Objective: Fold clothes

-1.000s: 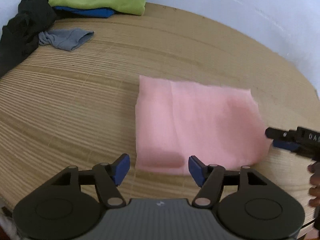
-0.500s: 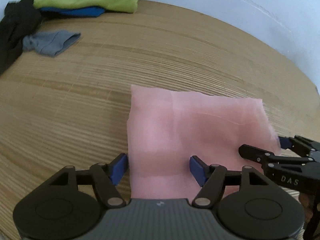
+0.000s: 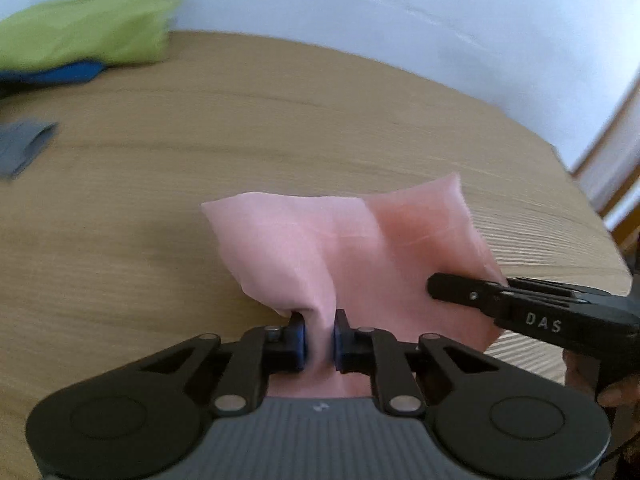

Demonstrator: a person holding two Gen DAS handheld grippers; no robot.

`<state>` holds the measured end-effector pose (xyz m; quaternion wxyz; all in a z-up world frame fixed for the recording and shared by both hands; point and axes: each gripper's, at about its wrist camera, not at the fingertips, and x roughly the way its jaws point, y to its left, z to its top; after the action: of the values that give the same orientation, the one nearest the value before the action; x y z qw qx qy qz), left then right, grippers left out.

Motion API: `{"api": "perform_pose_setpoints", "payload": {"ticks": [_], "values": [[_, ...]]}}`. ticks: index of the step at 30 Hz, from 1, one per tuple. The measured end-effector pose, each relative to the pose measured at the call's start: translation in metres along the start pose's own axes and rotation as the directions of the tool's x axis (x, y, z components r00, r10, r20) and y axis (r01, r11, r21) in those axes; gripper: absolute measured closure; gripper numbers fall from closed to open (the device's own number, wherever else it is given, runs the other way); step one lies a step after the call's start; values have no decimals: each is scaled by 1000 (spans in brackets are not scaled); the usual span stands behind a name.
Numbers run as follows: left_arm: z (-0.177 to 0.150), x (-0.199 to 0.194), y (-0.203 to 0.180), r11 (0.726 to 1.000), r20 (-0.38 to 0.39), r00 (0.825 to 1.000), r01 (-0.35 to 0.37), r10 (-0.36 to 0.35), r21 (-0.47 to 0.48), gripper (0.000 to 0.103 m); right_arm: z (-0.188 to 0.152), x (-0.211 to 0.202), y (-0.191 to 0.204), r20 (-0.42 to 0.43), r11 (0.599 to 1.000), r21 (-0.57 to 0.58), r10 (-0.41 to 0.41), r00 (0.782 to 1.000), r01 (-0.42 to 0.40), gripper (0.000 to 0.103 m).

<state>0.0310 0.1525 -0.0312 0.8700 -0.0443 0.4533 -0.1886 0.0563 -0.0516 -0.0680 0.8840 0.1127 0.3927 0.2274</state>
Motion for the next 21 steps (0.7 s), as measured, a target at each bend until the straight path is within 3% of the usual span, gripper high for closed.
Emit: {"api": "perform_pose_setpoints", "payload": {"ticks": [5,11,15,21], "values": [[19,13,-65,988,11,996,92,-94,121,89,7,-48,-34,73,995,24,-103,992,102,88],[36,48,-176,955,4,985,167,-173,246,88,13,-125,-108,169,974,49,-225,960,220,88],[45,80,-259,949,12,984,167,-177,268,88,16,-168,-180,197,964,67,-264,944,256,88],[47,133,-360,962,7,991,130,-135,239,88,31,-203,-286,161,964,42,-267,950,263,88]]}}
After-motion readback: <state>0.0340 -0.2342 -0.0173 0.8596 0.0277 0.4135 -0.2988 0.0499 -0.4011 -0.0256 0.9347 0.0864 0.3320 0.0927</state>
